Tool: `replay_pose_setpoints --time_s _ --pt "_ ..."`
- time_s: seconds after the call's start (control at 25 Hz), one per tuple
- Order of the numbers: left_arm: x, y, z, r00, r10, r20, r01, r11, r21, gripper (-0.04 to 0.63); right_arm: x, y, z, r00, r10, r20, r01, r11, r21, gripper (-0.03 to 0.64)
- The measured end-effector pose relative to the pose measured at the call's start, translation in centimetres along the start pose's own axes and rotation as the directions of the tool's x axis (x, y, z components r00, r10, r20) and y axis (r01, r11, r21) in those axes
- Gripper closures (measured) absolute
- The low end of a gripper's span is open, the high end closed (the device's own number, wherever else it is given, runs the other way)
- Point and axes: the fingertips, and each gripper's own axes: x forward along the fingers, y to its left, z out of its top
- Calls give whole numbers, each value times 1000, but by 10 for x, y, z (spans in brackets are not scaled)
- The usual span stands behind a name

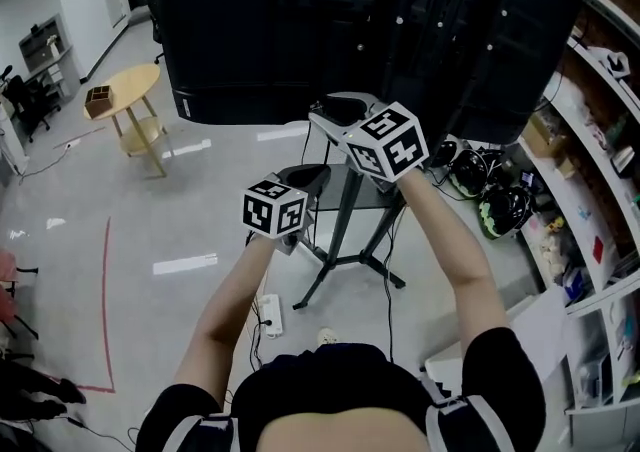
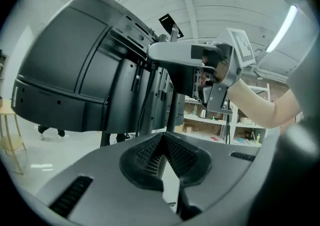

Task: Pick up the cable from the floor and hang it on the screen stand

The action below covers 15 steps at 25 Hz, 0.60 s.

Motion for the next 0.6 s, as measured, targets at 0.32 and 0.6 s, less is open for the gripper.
replay_pose_setpoints --time_s 0.32,0.6 --pt "44 4 67 998 -28 59 25 998 65 588 -12 -60 91 994 -37 103 47 994 -101 454" --pt "72 17 120 995 4 101 -16 993 120 588 -35 -101 162 978 -63 197 99 979 -177 455"
